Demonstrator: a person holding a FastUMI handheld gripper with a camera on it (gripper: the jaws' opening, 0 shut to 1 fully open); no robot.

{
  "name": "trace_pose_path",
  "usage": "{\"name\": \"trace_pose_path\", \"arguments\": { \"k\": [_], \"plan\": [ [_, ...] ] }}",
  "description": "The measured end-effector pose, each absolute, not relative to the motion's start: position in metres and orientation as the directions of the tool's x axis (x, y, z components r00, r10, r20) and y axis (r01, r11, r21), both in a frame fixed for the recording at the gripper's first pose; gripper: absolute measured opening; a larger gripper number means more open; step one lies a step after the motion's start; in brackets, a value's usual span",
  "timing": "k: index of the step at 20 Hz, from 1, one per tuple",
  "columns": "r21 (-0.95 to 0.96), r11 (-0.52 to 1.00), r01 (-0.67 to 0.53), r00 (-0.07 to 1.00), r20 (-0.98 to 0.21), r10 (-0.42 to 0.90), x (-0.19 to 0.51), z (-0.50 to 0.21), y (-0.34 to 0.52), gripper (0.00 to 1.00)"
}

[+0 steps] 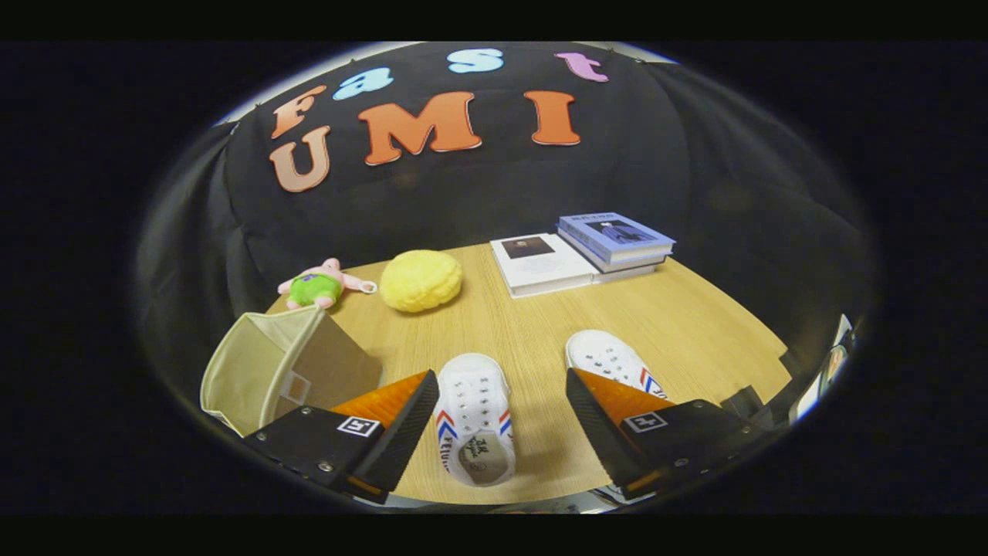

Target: Open the storage box then place both shoes into the box .Put the left shoe in first, then the right shoe, with the right side of both shoes facing outward in a uniform manner.

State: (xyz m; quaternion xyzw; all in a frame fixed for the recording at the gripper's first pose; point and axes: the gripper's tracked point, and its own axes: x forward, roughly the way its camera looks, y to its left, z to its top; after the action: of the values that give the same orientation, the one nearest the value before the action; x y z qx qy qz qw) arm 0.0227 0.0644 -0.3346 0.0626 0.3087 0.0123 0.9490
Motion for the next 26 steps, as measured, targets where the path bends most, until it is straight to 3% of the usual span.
{"name": "trace_pose_path", "arguments": {
  "k": [7,15,17,19,20,23,26],
  "plan": [
    [0.159,0.987,0.033,0.772,-0.631,0.075,0.011,-0.394,0.067,0.97],
    [0.155,0.988,0.005,0.715,-0.691,0.105,-0.011,-0.436,0.082,0.73],
    [0.181,0.984,-0.002,0.698,-0.704,0.131,-0.012,-0.44,0.089,0.64],
    [0.228,0.973,0.014,0.691,-0.705,0.156,-0.012,-0.438,0.097,0.45],
    [0.226,0.974,0.02,0.692,-0.706,0.149,-0.012,-0.439,0.094,0.26],
    [0.229,0.973,0.025,0.692,-0.706,0.148,-0.012,-0.436,0.094,0.04],
    [0.241,0.969,0.052,0.703,-0.698,0.136,-0.009,-0.427,0.094,0.01]
  ]
}}
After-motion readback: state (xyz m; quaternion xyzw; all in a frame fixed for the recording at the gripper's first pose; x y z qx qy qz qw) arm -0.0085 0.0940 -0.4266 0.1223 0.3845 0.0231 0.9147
